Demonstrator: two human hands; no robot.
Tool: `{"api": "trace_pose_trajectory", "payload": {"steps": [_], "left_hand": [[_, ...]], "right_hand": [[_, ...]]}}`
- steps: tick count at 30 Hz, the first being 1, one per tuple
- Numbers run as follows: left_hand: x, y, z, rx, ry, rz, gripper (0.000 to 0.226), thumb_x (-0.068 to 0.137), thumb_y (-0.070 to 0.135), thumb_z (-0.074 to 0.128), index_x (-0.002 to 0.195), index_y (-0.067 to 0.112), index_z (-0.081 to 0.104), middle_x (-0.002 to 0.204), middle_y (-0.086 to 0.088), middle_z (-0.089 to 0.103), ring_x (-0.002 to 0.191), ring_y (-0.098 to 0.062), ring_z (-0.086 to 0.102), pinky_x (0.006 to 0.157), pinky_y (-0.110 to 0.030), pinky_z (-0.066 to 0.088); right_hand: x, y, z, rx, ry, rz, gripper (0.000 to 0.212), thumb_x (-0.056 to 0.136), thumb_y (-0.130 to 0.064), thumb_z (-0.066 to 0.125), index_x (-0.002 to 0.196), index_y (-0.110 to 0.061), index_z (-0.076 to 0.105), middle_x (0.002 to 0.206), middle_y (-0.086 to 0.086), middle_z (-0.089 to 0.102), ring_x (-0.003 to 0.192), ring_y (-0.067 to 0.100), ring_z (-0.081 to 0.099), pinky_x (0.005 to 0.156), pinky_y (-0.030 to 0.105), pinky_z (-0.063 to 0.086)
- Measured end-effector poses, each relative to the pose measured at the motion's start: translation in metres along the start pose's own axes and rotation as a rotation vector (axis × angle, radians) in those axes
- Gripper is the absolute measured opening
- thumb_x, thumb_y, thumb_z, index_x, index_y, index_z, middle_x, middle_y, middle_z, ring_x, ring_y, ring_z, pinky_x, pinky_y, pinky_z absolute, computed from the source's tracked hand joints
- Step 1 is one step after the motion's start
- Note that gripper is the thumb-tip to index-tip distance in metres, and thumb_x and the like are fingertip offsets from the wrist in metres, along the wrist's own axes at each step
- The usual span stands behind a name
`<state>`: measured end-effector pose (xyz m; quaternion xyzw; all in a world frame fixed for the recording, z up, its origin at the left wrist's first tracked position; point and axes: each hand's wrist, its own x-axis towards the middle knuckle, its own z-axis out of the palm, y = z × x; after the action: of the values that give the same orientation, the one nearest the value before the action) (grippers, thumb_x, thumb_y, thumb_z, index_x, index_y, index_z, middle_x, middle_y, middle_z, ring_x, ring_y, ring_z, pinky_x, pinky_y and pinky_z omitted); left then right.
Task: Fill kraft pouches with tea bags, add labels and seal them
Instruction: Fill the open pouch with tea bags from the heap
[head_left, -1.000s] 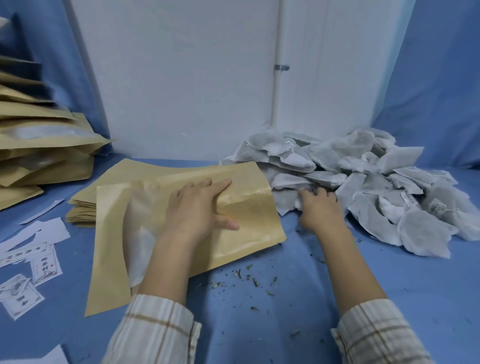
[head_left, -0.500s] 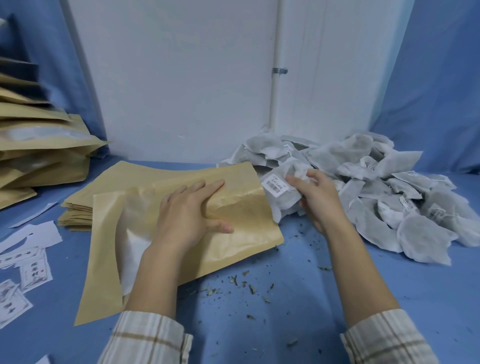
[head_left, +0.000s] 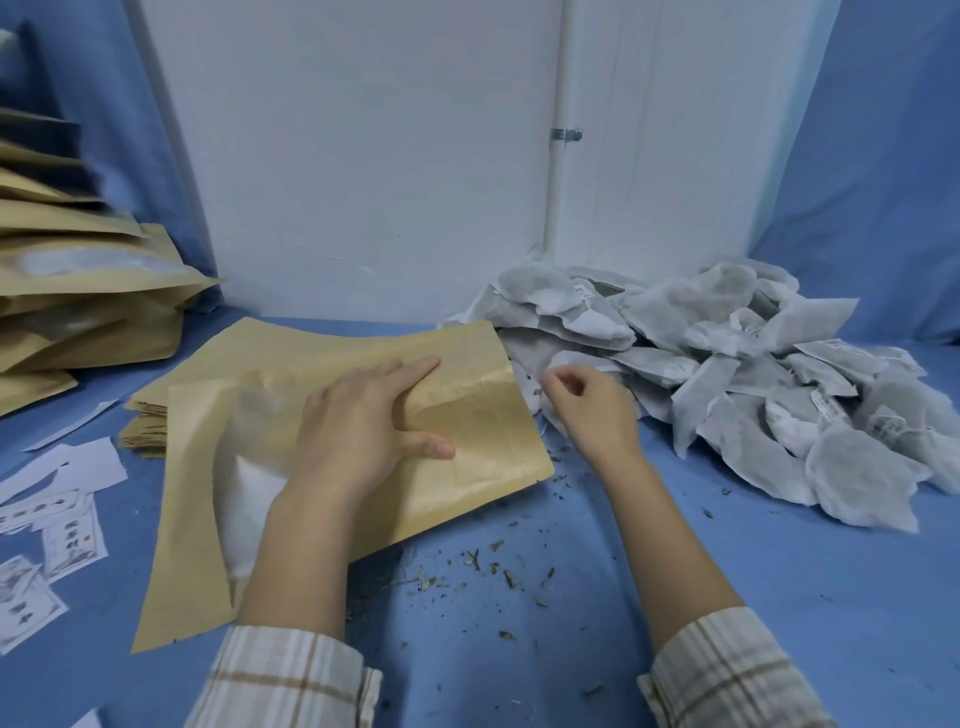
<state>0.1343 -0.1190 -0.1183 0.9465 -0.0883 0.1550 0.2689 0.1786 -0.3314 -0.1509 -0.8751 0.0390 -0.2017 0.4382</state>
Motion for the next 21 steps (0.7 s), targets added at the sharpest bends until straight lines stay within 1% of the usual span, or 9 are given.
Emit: {"api": "trace_pose_trajectory", "payload": {"steps": [2,4,5,7,9,12,15,18,21], "left_hand": [[0.0,0.0,0.0,0.036,0.002,-0.016,0.089,0.054,0.05,0.081,0.133,0.05,0.04,0.148,0.009,0.036,0.137,-0.015,0.029,0.111,-0.037,0.02],[0.0,0.0,0.002,0.034,-0.017,-0.021,0.09,0.054,0.049,0.081,0.133,0.05,0.039,0.148,0.009,0.035,0.138,-0.016,0.027,0.111,-0.037,0.018],[0.001,0.0,0.002,0.034,-0.023,-0.022,0.09,0.054,0.049,0.081,0.133,0.05,0.039,0.148,0.009,0.035,0.138,-0.017,0.027,0.111,-0.037,0.018],[0.001,-0.001,0.002,0.026,-0.015,-0.023,0.09,0.054,0.049,0.082,0.133,0.05,0.039,0.148,0.008,0.036,0.138,-0.017,0.028,0.112,-0.037,0.019],[0.002,-0.002,0.001,0.014,0.004,-0.025,0.089,0.054,0.048,0.082,0.132,0.05,0.04,0.147,0.008,0.037,0.137,-0.016,0.029,0.112,-0.038,0.02],[0.002,-0.003,0.002,0.008,0.014,-0.027,0.089,0.053,0.047,0.082,0.132,0.049,0.041,0.147,0.007,0.038,0.137,-0.017,0.03,0.112,-0.04,0.02],[0.002,-0.003,0.002,0.012,0.011,-0.021,0.09,0.052,0.047,0.083,0.132,0.048,0.042,0.146,0.007,0.039,0.137,-0.018,0.03,0.112,-0.038,0.019],[0.002,-0.002,0.001,0.003,0.013,-0.004,0.089,0.05,0.048,0.082,0.131,0.049,0.044,0.144,0.01,0.041,0.136,-0.016,0.032,0.111,-0.037,0.02],[0.0,0.006,0.001,-0.142,-0.006,0.097,0.086,0.044,0.049,0.082,0.124,0.049,0.051,0.121,0.037,0.047,0.127,-0.006,0.041,0.107,-0.027,0.027]], "right_hand": [[0.005,0.024,-0.001,-0.332,-0.02,0.054,0.044,0.075,-0.049,0.064,0.115,-0.031,0.058,0.126,0.0,0.052,0.12,0.024,0.041,0.099,0.036,0.038],[0.005,0.046,0.004,-0.508,-0.14,0.066,0.061,0.076,-0.05,0.064,0.13,-0.032,0.044,0.141,0.001,0.036,0.132,0.026,0.025,0.108,0.04,0.026],[0.004,0.051,0.005,-0.547,-0.122,0.039,0.055,0.081,-0.044,0.061,0.132,-0.03,0.044,0.141,0.002,0.038,0.133,0.026,0.026,0.108,0.041,0.025],[0.01,0.055,0.002,-0.546,0.035,-0.025,0.036,0.091,-0.03,0.051,0.127,-0.023,0.052,0.127,0.009,0.055,0.123,0.028,0.04,0.101,0.039,0.033],[0.015,0.052,-0.007,-0.321,0.223,-0.027,0.026,0.093,-0.027,0.045,0.108,-0.016,0.064,0.099,0.013,0.066,0.102,0.031,0.054,0.083,0.037,0.041],[0.014,0.042,-0.025,0.151,0.308,0.075,0.029,0.085,-0.031,0.046,0.061,-0.016,0.054,0.059,-0.002,0.051,0.065,0.019,0.045,0.06,0.031,0.033],[0.012,0.033,-0.038,0.394,0.264,0.139,0.033,0.084,-0.03,0.05,0.056,-0.015,0.04,0.06,-0.001,0.036,0.061,0.012,0.034,0.062,0.029,0.028],[0.009,0.02,-0.045,0.546,0.099,0.157,0.027,0.084,-0.027,0.056,0.06,-0.018,0.048,0.064,0.006,0.042,0.061,0.017,0.041,0.059,0.028,0.037],[0.0,0.0,-0.035,0.487,-0.104,0.09,0.037,0.085,-0.024,0.059,0.049,-0.023,0.05,0.052,-0.002,0.045,0.05,0.013,0.044,0.05,0.024,0.036]]}}
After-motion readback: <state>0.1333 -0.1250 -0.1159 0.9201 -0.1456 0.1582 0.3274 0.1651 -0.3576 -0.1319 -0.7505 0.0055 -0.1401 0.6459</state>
